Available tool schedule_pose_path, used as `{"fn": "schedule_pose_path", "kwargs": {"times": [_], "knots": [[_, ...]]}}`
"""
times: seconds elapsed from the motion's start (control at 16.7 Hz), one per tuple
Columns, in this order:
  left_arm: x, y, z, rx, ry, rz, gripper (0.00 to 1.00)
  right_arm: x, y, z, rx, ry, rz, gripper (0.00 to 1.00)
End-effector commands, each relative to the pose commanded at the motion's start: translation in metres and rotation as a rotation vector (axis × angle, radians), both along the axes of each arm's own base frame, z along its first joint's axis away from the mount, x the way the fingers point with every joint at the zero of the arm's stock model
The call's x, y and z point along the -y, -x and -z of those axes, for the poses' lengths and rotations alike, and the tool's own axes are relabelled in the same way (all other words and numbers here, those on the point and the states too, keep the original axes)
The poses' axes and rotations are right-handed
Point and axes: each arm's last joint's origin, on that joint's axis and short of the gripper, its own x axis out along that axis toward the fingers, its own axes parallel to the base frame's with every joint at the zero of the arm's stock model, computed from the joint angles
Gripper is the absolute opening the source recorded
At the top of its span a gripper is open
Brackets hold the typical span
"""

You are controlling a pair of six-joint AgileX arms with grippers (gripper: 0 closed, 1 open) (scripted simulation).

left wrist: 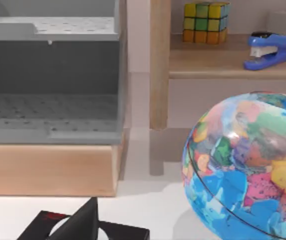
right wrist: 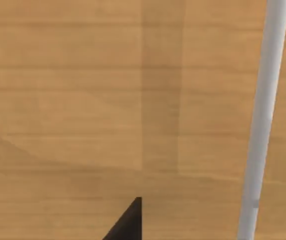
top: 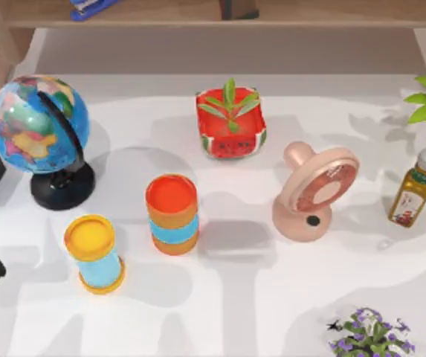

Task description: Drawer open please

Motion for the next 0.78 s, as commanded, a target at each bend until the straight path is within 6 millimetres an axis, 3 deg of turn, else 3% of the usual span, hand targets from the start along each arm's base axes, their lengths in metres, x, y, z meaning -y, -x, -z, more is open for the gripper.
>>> {"fn": "schedule_pose_path", "kwargs": {"times": [0.42, 0.78], "knots": [[0.0, 0.0, 0.0, 0.0, 0.0, 0.0, 1.0, 0.0, 0.0, 0.0, 0.0, 0.0, 0.0, 0.02], [0.0, 0.0, 0.0, 0.0, 0.0, 0.0, 1.0, 0.0, 0.0, 0.0, 0.0, 0.0, 0.0, 0.0]]}}
